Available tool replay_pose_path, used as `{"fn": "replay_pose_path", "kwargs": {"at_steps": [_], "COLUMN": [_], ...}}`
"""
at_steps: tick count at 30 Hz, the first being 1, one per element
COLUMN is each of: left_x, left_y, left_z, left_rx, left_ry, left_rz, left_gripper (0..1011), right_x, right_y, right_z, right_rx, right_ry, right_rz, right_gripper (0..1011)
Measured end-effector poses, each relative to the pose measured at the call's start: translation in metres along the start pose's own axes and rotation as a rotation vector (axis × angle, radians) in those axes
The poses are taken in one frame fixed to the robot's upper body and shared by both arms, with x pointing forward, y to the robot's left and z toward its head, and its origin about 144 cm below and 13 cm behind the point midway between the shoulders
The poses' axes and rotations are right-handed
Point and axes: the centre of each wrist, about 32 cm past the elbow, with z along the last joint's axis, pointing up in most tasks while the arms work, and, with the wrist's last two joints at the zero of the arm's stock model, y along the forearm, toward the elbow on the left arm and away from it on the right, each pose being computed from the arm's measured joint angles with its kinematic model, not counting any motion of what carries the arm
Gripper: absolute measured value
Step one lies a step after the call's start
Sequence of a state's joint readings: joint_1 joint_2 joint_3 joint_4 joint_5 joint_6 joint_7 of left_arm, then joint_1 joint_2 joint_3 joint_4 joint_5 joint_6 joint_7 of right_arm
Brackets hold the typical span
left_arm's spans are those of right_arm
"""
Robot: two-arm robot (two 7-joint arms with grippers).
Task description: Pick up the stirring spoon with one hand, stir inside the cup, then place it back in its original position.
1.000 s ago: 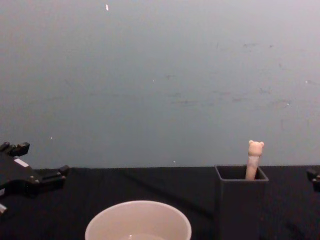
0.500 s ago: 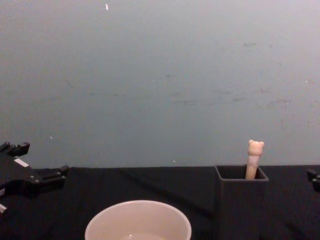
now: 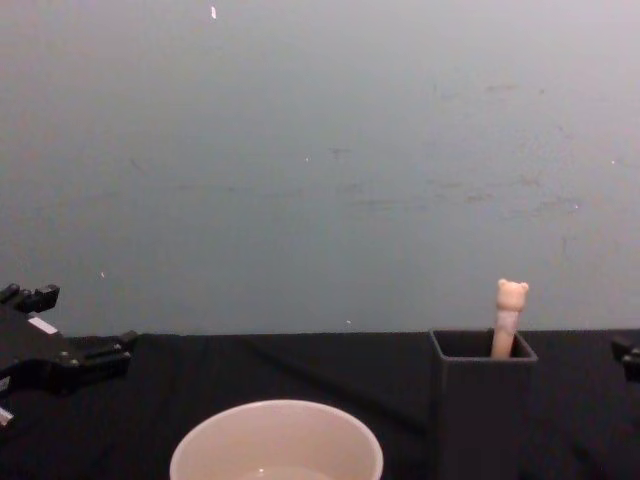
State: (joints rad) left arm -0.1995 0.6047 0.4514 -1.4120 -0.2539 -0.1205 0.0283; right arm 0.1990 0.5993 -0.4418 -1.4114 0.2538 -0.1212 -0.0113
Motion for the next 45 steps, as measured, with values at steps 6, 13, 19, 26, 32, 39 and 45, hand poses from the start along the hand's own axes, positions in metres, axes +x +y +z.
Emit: {"fn": "replay_pose_path", "kwargs": {"at_steps": [6, 13, 19, 26, 32, 39, 45], "left_x": [0.000, 0.000, 0.000, 0.000, 0.000, 0.000, 0.000], "left_y": [0.000, 0.000, 0.000, 0.000, 0.000, 0.000, 0.000], "left_z": [0.000, 0.000, 0.000, 0.000, 0.000, 0.000, 0.000], "left_rx": [0.000, 0.000, 0.000, 0.000, 0.000, 0.000, 0.000], "left_ry": [0.000, 0.000, 0.000, 0.000, 0.000, 0.000, 0.000], "left_rz": [0.000, 0.000, 0.000, 0.000, 0.000, 0.000, 0.000], "left_gripper": [1001, 1001, 1001, 1002, 1001, 1001, 1001], "right_x": [0.003, 0.009, 0.013, 0.011, 0.005, -0.004, -0.010], "right_y": [-0.001, -0.004, -0.004, 0.000, 0.005, 0.012, 0.016], "right_z": [0.003, 0.010, 0.019, 0.028, 0.032, 0.031, 0.029], "right_rx": [0.016, 0.067, 0.145, 0.246, 0.272, 0.246, 0.225], "right_ry": [0.034, 0.121, 0.216, 0.311, 0.330, 0.372, 0.388], "right_rz": [0.016, 0.018, 0.032, 0.110, 0.175, 0.239, 0.284], "right_gripper": [1000, 1002, 1002, 1002, 1002, 1002, 1002]}}
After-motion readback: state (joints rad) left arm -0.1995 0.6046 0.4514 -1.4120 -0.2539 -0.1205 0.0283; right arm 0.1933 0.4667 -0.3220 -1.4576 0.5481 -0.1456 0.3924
